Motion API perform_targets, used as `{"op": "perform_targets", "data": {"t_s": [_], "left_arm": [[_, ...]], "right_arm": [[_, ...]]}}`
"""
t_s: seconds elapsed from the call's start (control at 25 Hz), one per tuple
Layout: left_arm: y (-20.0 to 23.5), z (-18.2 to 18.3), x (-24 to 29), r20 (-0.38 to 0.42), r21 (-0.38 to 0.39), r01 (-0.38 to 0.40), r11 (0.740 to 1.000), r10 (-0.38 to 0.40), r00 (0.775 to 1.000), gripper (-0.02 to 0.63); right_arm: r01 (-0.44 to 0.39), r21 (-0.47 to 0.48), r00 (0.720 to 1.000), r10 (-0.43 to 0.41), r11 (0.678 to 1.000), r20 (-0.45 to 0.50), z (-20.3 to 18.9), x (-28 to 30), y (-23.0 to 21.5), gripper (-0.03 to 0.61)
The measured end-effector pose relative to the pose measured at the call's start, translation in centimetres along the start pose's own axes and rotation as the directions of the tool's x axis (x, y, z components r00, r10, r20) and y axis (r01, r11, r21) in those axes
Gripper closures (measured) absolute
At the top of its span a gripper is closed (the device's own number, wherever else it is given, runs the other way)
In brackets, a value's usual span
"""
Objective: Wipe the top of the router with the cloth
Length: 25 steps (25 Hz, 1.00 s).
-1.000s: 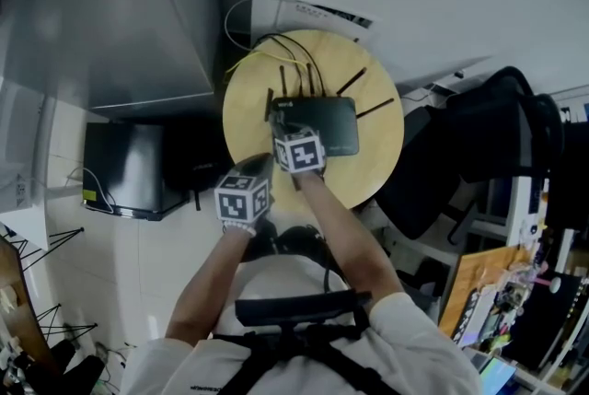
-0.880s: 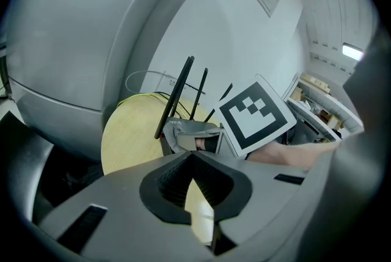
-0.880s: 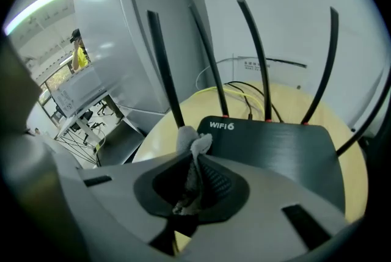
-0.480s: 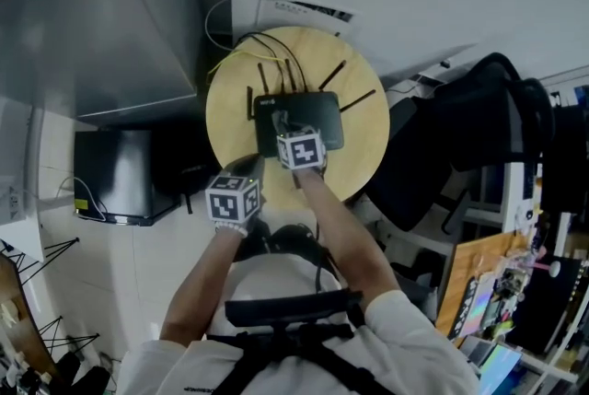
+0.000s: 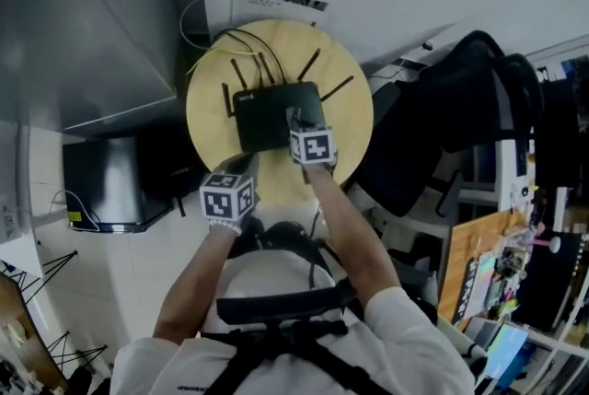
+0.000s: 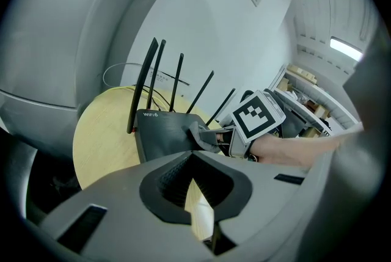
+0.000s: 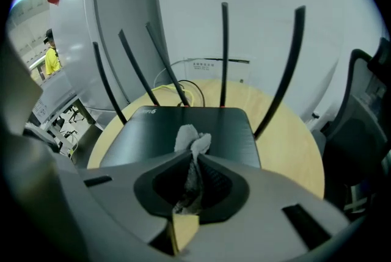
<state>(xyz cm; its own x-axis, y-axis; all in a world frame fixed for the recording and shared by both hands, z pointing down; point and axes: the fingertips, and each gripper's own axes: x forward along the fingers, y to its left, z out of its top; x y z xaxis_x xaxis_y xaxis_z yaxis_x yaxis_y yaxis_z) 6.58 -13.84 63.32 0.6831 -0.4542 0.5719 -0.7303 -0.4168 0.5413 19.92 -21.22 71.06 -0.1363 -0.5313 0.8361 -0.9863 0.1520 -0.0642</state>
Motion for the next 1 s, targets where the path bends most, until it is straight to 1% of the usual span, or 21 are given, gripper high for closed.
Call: {"op": "perform_targets", "data": {"t_s": [0.24,0.4,0.52,0.64,0.8,0.88,1.0], "left_arm": [[-0.3,-0.2,-0.2,-0.008,0.011,0.011,1.000,-0.011,1.000,0.624],[-0.2,-0.4,-0.2,-0.016,0.014,0.013,1.000,-0.013,1.000,0.624],[0.1,-0.5,-0.2,-0.019,0.012,0.011,1.000,-0.010,1.000,0.624],[0.2,-0.5,-0.2,-0.019,0.009,0.010,1.000,-0.009,1.000,0.624],[0.5,-0.2,-0.3,-0.017,0.010,0.011,1.000,-0.011,1.000,0.624],[0.9,-0.2,-0.4,-0.012,0.003,0.003,1.000,-0.003,1.000,0.624],[1.6,-0.3,-0.9,-0.007,-0.006,-0.010,1.000,0.010,1.000,0.624]], "right_arm": [[0.115,0.037,0.993,-0.114,0.993,-0.006,-1.4,-1.5,-5.8,0.540],[0.147,0.089,0.989,-0.147,0.985,-0.003,-1.9,-2.5,-8.3,0.540],[0.178,0.100,0.984,-0.179,0.979,-0.003,-2.5,-3.2,-9.3,0.540],[0.188,0.097,0.981,-0.192,0.977,0.029,-2.8,-3.6,-9.5,0.540],[0.182,0.105,0.983,-0.184,0.978,0.015,-3.9,-3.5,-9.0,0.540],[0.170,0.103,0.985,-0.172,0.980,0.014,-4.0,-3.5,-8.3,0.540],[0.139,0.069,0.990,-0.140,0.988,0.020,-4.0,-3.5,-6.6,0.540]]}}
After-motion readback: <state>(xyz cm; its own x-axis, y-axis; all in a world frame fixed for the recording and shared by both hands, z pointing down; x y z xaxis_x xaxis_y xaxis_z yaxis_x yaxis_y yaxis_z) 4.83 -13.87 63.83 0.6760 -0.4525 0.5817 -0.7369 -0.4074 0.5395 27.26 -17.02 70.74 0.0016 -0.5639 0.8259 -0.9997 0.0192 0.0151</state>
